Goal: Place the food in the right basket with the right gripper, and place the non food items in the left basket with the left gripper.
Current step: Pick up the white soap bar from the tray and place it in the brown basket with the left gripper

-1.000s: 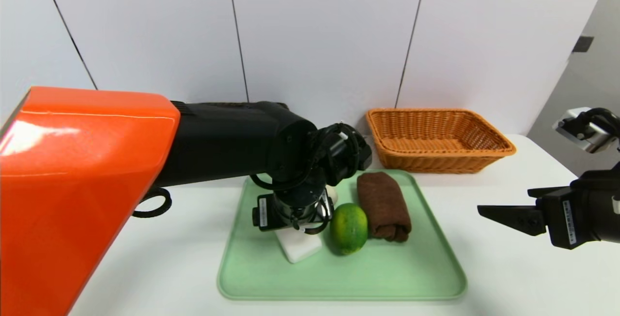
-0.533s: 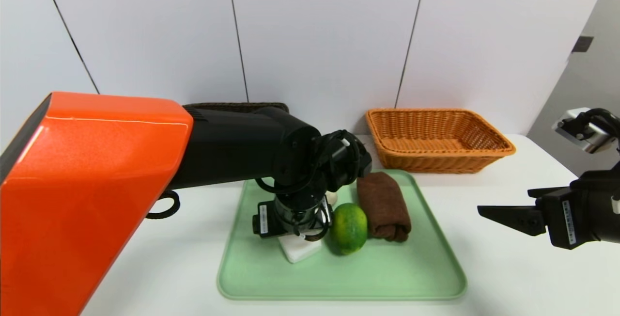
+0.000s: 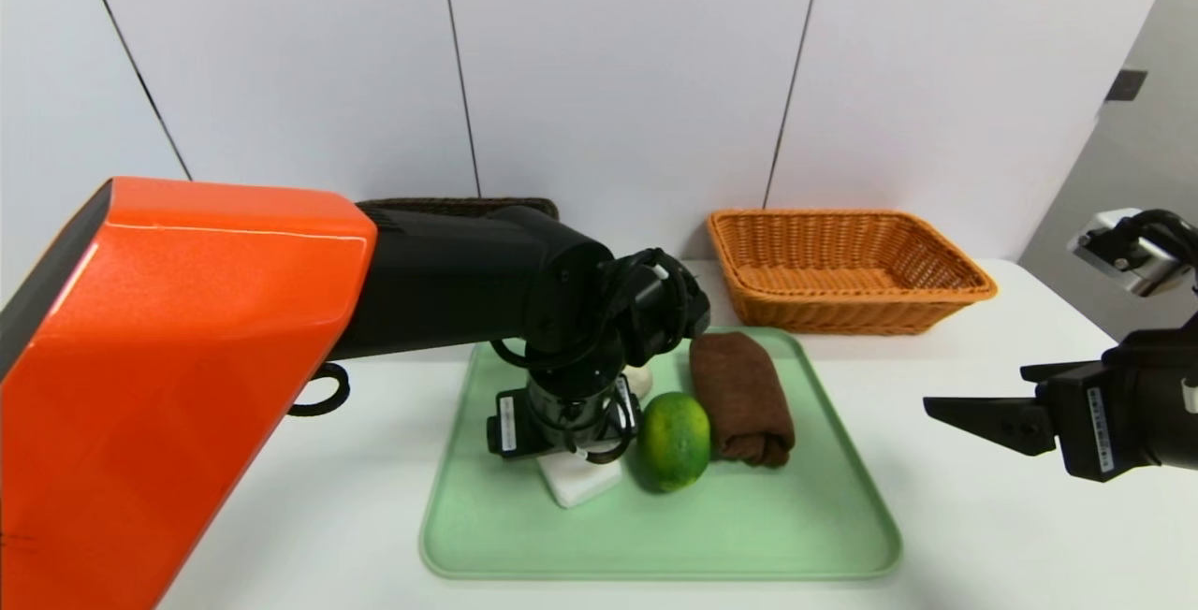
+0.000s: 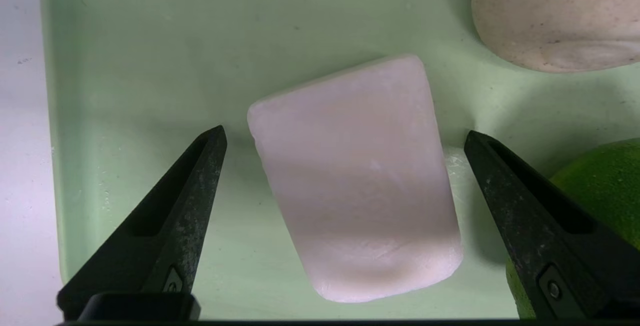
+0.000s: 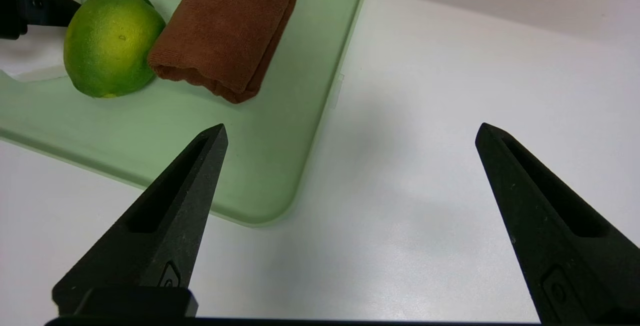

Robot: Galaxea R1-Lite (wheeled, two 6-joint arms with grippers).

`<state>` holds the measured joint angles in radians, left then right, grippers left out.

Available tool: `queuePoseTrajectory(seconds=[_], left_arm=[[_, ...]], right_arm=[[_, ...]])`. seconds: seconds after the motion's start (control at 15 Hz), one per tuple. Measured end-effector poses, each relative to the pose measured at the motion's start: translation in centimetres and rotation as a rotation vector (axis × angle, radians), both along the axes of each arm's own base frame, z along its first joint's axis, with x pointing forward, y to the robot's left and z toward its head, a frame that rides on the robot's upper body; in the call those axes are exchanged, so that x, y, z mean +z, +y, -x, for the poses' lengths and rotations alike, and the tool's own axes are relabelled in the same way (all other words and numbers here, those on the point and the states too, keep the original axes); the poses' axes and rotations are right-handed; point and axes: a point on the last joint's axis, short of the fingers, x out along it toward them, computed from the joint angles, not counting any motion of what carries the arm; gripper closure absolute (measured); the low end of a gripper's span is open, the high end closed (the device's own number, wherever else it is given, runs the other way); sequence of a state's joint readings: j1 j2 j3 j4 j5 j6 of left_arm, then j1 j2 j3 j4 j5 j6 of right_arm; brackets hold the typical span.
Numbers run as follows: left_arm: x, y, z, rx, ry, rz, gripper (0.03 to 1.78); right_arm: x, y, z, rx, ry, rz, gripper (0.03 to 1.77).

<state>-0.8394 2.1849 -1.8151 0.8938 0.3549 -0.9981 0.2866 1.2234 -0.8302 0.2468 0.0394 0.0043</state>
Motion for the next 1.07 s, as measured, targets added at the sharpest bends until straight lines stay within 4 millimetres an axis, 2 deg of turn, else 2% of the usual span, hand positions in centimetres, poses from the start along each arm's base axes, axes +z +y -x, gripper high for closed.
queuePoseTrajectory(seconds=[0.13,0.2,0.33,0.47,0.87,1.07], left_arm=[[-0.2,-0.1,0.0,-0.001,0.004,-0.003,0.12],[-0.3,-0.1,-0.1,-0.002,0.005,-0.005,0.23],[-0.4,-0.1,-0.1,-0.002,0.007,-0.008,0.56],[-0.5,-0.1,0.0,-0.003,0.009,-0.01,0.78],[0.2,0.3,0.3,-0.002,0.004,-0.012,0.83],[2.6,1.5,1.1,-0.007,-0.02,-0.01,0.84]], right_arm=[[0.0,0.0,0.0,0.0,0.001,0.0,0.09],[0.0,0.0,0.0,-0.001,0.001,0.0,0.09],[-0.1,0.0,0.1,-0.001,0.002,0.0,0.09],[-0.1,0.0,0.1,0.0,0.003,0.001,0.09],[0.0,-0.1,0.2,-0.003,-0.002,-0.001,0.09],[0.1,-0.3,0.3,-0.013,-0.008,-0.003,0.09]])
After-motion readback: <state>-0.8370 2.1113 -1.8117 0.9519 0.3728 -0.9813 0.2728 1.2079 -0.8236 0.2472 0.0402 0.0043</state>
